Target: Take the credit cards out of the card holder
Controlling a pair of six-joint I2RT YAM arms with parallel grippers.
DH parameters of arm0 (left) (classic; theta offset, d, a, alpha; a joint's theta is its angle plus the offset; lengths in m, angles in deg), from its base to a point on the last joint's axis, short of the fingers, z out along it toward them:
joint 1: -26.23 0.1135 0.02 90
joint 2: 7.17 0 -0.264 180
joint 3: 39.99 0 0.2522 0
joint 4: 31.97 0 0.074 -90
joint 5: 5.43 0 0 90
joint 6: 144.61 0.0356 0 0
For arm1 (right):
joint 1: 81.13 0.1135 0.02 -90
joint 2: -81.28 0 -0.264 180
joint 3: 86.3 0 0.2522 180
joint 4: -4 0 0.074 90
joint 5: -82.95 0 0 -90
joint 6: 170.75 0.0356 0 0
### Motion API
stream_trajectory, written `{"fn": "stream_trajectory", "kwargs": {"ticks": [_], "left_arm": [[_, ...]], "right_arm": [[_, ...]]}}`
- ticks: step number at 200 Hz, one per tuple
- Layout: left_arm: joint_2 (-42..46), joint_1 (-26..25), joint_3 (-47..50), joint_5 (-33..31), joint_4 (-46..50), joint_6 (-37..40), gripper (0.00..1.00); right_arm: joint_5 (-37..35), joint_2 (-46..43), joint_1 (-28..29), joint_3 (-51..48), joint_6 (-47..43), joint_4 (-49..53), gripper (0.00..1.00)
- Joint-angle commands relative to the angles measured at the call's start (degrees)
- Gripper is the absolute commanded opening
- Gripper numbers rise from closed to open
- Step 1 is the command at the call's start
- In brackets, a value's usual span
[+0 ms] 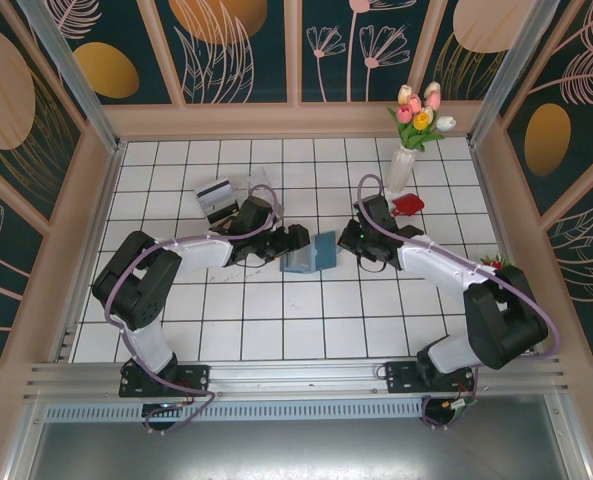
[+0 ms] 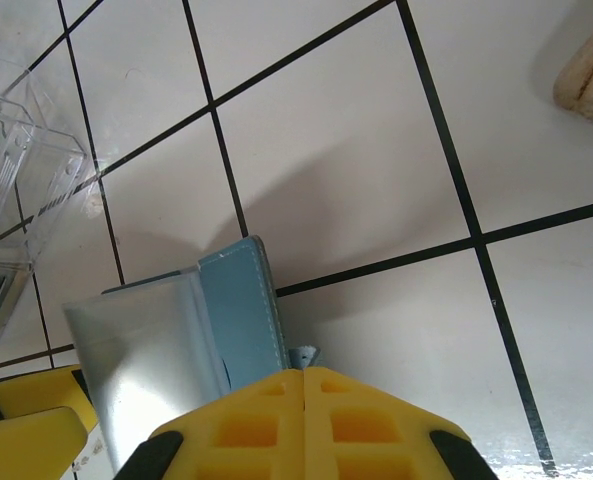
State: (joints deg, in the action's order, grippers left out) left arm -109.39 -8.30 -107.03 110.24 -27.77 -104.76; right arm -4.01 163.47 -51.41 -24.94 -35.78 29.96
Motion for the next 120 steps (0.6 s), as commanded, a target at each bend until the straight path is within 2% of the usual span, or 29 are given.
{"fn": "stream_trajectory", "kwargs": {"ticks": [1,120], "left_arm": [[-0.10,-0.30,-1.12,1.92,-1.82,0.37,0.79],[-1.89,-1.80,-0.80,10.92,-10.87,-2.06,0.75]], "right_arm": [[0.53,0.68,-0.28,0.57,0.06,0.11,0.07],[0.78,0.82,-0.35,0.50,0.09,-0.17,0.07]]}}
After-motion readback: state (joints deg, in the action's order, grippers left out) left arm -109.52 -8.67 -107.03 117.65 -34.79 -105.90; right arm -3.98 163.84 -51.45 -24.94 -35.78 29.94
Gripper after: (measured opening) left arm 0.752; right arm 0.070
